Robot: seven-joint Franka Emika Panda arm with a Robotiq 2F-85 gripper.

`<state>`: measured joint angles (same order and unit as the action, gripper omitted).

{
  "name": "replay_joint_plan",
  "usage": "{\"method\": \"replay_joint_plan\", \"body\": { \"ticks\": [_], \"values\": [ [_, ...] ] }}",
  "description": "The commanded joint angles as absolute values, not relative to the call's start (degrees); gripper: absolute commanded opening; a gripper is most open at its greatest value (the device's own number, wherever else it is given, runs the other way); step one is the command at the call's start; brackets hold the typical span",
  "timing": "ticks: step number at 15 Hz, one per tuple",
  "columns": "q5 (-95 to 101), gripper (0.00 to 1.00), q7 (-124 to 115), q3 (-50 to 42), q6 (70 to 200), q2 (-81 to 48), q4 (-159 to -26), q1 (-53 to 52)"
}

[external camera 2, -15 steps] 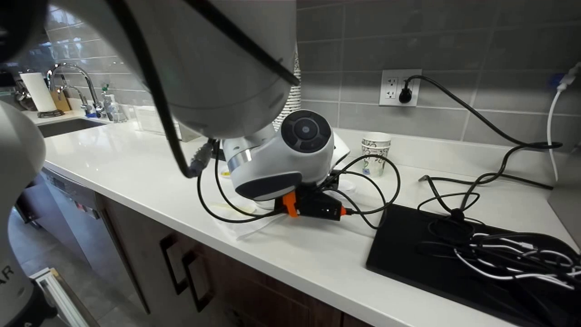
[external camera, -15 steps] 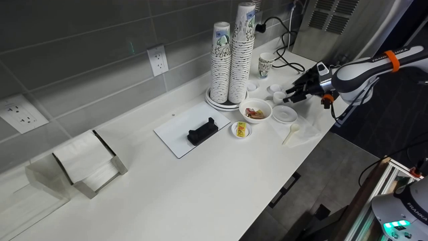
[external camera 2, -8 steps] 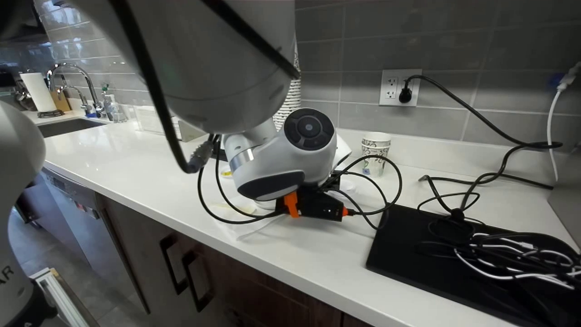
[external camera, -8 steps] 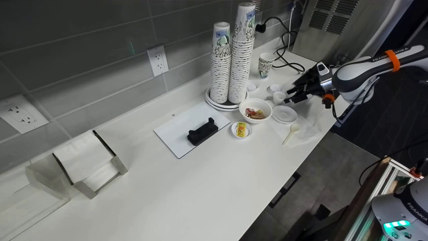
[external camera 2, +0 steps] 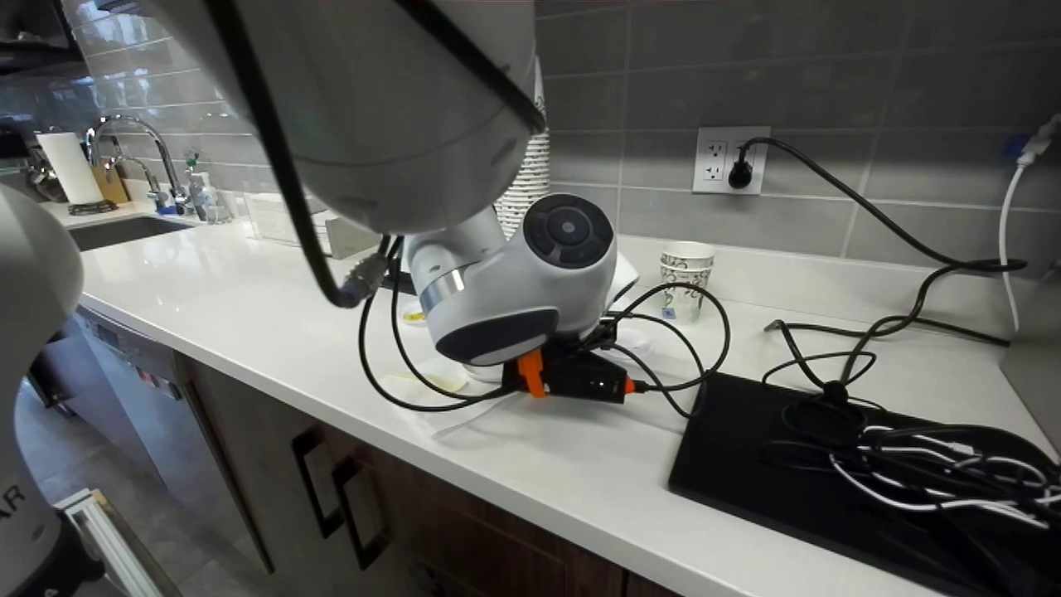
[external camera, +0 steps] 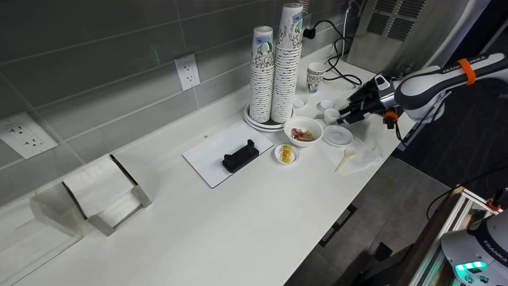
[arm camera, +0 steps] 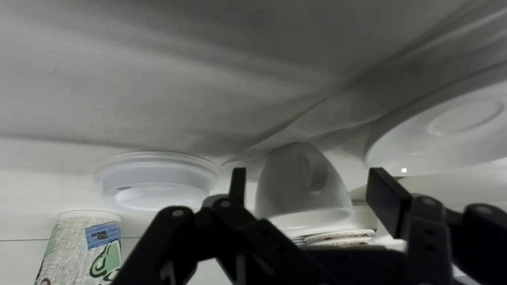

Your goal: Put the teacup upside down on the plate

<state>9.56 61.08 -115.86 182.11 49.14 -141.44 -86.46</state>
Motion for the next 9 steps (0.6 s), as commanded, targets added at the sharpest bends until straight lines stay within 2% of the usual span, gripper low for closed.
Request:
{"method": "replay_joint_plan", "body": {
  "ticks": [1,5,8,9],
  "values": [
    [12.10,0.65,58.79,-117.08,180.86,47.68,-140.46,-87.60],
    [12.83,0.39,58.83,-117.39,180.96,47.51,-140.50,-87.54],
    [13.20,0.07,58.87,-117.46,181.12,47.25,-140.58,-87.52],
    [13.30,0.02,58.89,-117.45,181.14,47.10,-140.62,-87.44]
  ]
}}
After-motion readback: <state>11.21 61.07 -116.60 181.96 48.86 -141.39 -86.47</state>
